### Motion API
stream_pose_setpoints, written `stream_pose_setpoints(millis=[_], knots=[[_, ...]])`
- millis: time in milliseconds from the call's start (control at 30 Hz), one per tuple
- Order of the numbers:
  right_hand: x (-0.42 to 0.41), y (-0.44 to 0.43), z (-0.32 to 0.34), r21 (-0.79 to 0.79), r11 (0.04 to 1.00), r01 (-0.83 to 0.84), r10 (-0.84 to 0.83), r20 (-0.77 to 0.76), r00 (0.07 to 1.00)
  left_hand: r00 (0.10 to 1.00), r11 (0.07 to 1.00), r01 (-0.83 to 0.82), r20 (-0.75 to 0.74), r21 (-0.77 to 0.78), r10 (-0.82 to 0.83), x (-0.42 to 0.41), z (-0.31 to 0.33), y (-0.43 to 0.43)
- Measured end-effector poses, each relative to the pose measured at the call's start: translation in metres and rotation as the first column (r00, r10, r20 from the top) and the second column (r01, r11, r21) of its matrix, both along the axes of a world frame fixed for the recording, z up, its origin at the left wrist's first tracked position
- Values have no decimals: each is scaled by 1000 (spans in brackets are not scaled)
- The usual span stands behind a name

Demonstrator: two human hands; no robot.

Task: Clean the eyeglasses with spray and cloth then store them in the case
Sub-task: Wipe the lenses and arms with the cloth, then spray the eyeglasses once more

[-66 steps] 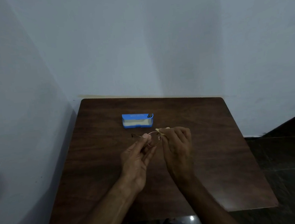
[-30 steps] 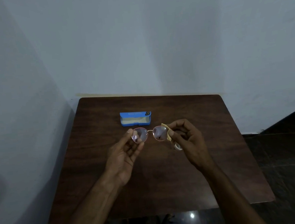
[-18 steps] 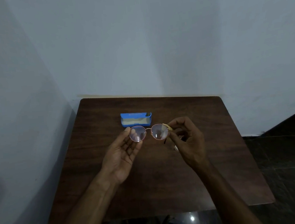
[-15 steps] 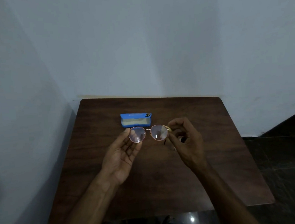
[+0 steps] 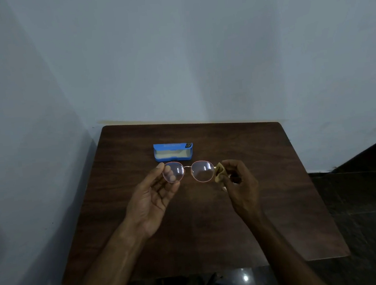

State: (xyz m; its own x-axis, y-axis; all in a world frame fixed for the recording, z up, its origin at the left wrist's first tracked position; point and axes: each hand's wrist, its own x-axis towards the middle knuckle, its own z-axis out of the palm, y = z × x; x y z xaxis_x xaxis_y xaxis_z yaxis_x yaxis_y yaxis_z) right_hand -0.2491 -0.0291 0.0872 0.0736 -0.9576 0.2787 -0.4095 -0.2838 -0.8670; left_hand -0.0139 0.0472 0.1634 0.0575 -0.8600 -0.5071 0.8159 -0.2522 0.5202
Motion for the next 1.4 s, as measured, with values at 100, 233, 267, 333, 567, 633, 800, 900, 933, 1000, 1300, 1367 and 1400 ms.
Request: stream_pose_setpoints(millis=[100, 233, 267, 333, 567, 633, 800, 900, 933, 1000, 1300, 1367, 1400], knots=[[-3, 4, -13, 55, 998, 22, -29, 123, 992, 996, 999, 26, 87, -38, -22, 1, -2, 1], [-5, 10, -38, 159, 987, 13, -39, 163, 986, 980, 993, 66, 195, -93, -46, 3, -9, 4], [-4, 12, -44, 187, 982, 20, -47, 143, 989, 975, 992, 65, 218, -110, -40, 3, -11, 5], [-2, 17, -55, 234, 971, 40, -61, 86, 994, 966, 989, 53, 258, -138, -15, 1, -16, 7], [-2, 21, -81, 266, 963, 47, 27, -270, 962, 872, 966, 80, 487, -245, 51, -5, -30, 15], [-4, 23, -88, 303, 951, 58, 55, -351, 935, 833, 958, 94, 548, -271, 73, -4, -34, 17], [-8, 24, -101, 442, 890, 107, 107, -431, 896, 831, 948, 56, 541, -314, 130, -6, -35, 21], [-8, 26, -106, 443, 887, 130, 111, -479, 871, 831, 946, 30, 535, -322, 156, -8, -34, 22], [-8, 26, -108, 445, 886, 133, 108, -475, 874, 833, 947, 19, 529, -321, 162, -8, -34, 22], [-9, 26, -109, 470, 876, 109, 110, -415, 903, 842, 948, -2, 511, -317, 173, -10, -35, 22], [-21, 21, -114, 436, 866, 246, -73, -376, 924, 864, 953, -39, 470, -300, 183, -6, -38, 21], [-24, 17, -113, 402, 848, 346, -185, -387, 903, 860, 956, -36, 478, -291, 178, -4, -39, 21], [-25, 15, -111, 375, 846, 379, -235, -376, 896, 858, 958, -32, 484, -286, 173, -3, -39, 21]])
